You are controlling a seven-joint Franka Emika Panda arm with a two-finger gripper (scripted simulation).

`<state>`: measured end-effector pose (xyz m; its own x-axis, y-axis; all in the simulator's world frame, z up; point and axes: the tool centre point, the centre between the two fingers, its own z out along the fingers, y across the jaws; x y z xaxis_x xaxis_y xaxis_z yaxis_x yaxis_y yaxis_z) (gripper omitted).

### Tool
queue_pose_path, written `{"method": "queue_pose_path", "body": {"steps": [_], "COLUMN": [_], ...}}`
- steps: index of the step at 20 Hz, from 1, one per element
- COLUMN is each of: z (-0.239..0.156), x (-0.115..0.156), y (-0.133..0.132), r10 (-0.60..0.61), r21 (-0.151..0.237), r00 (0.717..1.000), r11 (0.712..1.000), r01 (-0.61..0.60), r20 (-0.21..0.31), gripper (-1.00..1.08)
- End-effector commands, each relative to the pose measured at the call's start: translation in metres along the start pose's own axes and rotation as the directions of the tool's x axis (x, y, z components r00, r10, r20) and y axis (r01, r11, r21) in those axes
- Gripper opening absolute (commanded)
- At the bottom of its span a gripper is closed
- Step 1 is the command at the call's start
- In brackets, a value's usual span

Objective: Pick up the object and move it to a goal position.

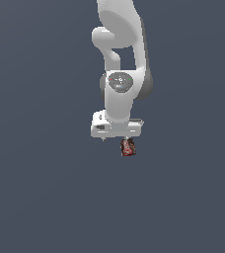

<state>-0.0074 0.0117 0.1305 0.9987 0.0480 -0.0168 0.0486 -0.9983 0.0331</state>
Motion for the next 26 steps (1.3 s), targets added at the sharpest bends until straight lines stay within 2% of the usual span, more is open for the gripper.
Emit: {"method": "queue_pose_path", "body": {"steps": [1, 6, 11, 19, 26], "z": [0.015, 0.043, 0.059, 0.065, 0.094], "x": [-0.002, -0.010, -0.015, -0.017, -0.017], "y": [-0.017, -0.049, -0.066, -0.070, -0.071], "r10": [-0.008, -0.021, -0.028, -0.030, -0.030], "r21": [0.007, 0.022, 0.030, 0.032, 0.032], "r00": [1.000, 1.000, 0.999, 0.999, 0.999], "r11": [1.000, 1.000, 0.999, 0.999, 0.999], "r01": [0.008, 0.022, 0.029, 0.031, 0.031], "r20": [-0.004, -0.012, -0.017, -0.016, -0.017], "gripper": [1.00, 1.00, 1.00, 1.00, 1.00]}}
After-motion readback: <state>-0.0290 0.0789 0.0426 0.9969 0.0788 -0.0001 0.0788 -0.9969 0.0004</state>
